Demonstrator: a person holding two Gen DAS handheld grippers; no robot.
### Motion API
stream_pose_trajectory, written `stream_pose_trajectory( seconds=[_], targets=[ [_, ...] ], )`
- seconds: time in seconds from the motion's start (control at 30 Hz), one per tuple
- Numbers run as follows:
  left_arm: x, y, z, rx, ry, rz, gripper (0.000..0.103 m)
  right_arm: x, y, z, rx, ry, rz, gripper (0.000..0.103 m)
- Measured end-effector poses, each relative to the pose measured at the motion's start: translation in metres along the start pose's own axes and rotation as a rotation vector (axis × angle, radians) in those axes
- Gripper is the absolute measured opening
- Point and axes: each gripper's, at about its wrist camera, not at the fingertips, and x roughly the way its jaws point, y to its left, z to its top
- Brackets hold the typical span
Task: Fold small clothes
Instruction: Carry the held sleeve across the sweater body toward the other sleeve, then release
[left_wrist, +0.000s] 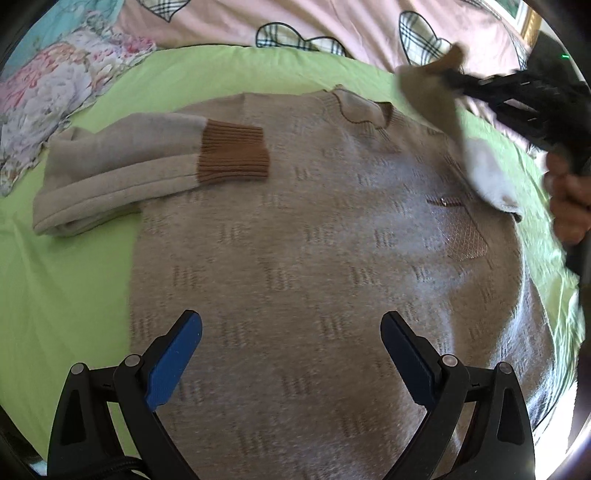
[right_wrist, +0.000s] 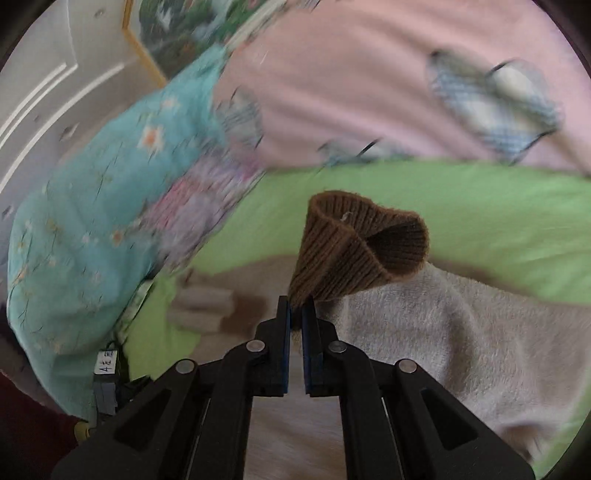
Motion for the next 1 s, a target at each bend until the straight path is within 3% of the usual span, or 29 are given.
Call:
stream_pose_trajectory(
  seconds=[0.23, 0.43, 0.5, 0.53, 0.6, 0.7, 0.87, 0.93, 0.97, 1.0],
  targets=[
    [0.002, 0.026, 0.002, -0.050, -0.011, -0.026, 0.098, 0.102, 0.023, -0.035, 0.037, 0.153, 0.085, 0.006],
    [0.016, 0.038, 0.017, -0.084, -0.017, -0.081, 0.098, 0.137, 0.026, -0.054, 0.074, 0.223, 0.112, 0.010],
    [0.022, 0.040, 0.024, -0.090, -0.017, -0.106, 0.098, 0.138, 0.025, -0.056, 0.101, 0.235, 0.088, 0.015],
    [0.027, 0.040, 0.030, -0.094, -0.018, -0.116, 0.098, 0.136, 0.022, -0.057, 0.123, 0.229, 0.088, 0.027],
    [0.037, 0.038, 0.042, -0.100, -0.016, -0.142, 0.098, 0.120, 0.012, -0.057, 0.162, 0.181, 0.075, 0.039],
    [0.058, 0.032, 0.065, -0.103, -0.008, -0.171, 0.098, 0.084, -0.002, -0.059, 0.203, 0.098, 0.054, 0.040],
    [0.088, 0.029, 0.097, -0.123, -0.036, -0.134, 0.096, 0.017, -0.019, -0.078, 0.292, -0.025, 0.009, 0.040],
    [0.089, 0.031, 0.105, -0.128, -0.082, -0.126, 0.073, -0.004, -0.021, -0.088, 0.314, -0.058, -0.008, 0.040],
    [0.087, 0.031, 0.105, -0.124, -0.099, -0.118, 0.032, -0.017, -0.024, -0.094, 0.327, -0.077, -0.022, 0.040],
    [0.085, 0.032, 0.106, -0.124, -0.089, -0.146, 0.017, -0.022, -0.024, -0.098, 0.334, -0.090, -0.035, 0.040]
  ],
)
